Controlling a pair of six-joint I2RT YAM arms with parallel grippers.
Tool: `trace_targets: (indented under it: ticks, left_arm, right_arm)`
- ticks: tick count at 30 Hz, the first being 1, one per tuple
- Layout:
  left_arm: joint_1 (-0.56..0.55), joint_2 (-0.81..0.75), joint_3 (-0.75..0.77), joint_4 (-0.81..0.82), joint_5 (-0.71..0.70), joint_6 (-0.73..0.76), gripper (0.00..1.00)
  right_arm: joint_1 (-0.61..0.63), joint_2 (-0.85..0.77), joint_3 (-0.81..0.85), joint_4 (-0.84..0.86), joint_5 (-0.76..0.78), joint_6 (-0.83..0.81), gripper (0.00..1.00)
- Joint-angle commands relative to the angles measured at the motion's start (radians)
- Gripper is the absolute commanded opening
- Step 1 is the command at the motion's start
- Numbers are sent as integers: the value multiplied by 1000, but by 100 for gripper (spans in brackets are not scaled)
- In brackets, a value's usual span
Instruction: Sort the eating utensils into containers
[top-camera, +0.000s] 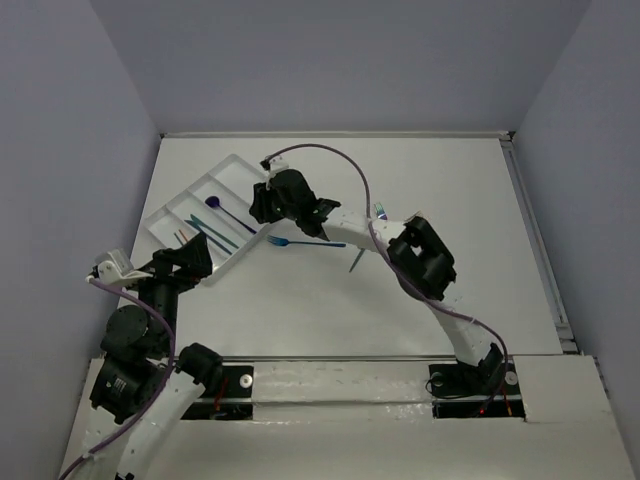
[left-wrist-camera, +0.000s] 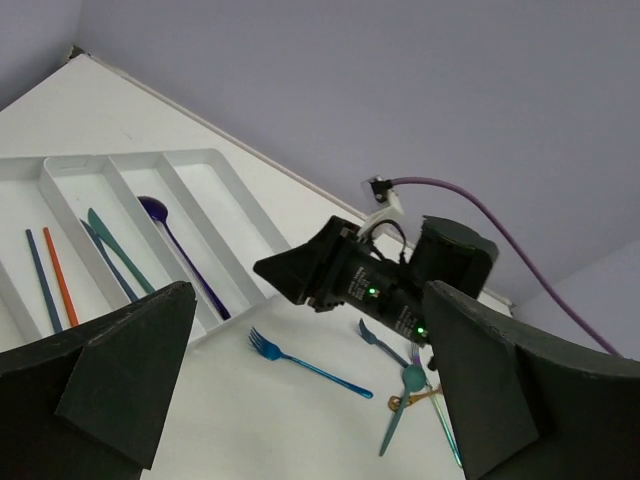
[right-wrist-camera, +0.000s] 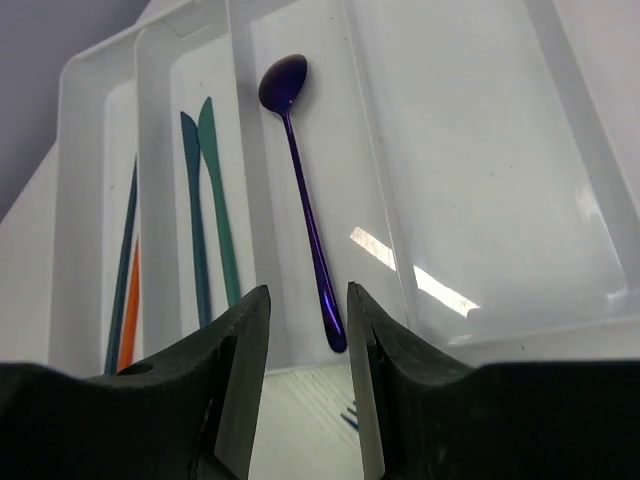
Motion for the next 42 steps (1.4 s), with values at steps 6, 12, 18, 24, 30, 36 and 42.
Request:
trace_targets:
  ticks: [6, 12, 18, 24, 30, 36, 42]
  left_arm:
    - [-34, -55, -10, 48, 7, 20, 99]
    - [-54, -81, -11, 42, -3, 20, 99]
    - [-65, -85, -13, 39, -2, 16, 99]
    - [-74, -85, -14, 40, -2, 17, 99]
    - [-74, -84, -14, 42, -2, 17, 99]
    - [-74, -82, -16, 43, 0, 17, 99]
    - [-74, -75, -16, 45, 3, 17, 99]
  right_arm:
    - [7, -505, -537, -15, 508, 84, 43]
    - [-32, -717, -854, -286, 682, 332, 37]
    - [-32, -727, -929, -377, 656, 431, 37]
    - [-32, -658, -904, -373, 673, 423, 48]
    - [-32, -608, -876, -338, 667, 414, 48]
    - [-32, -567, -850, -316, 676, 403, 45]
    - [-32, -545, -846, -362, 695, 443, 29]
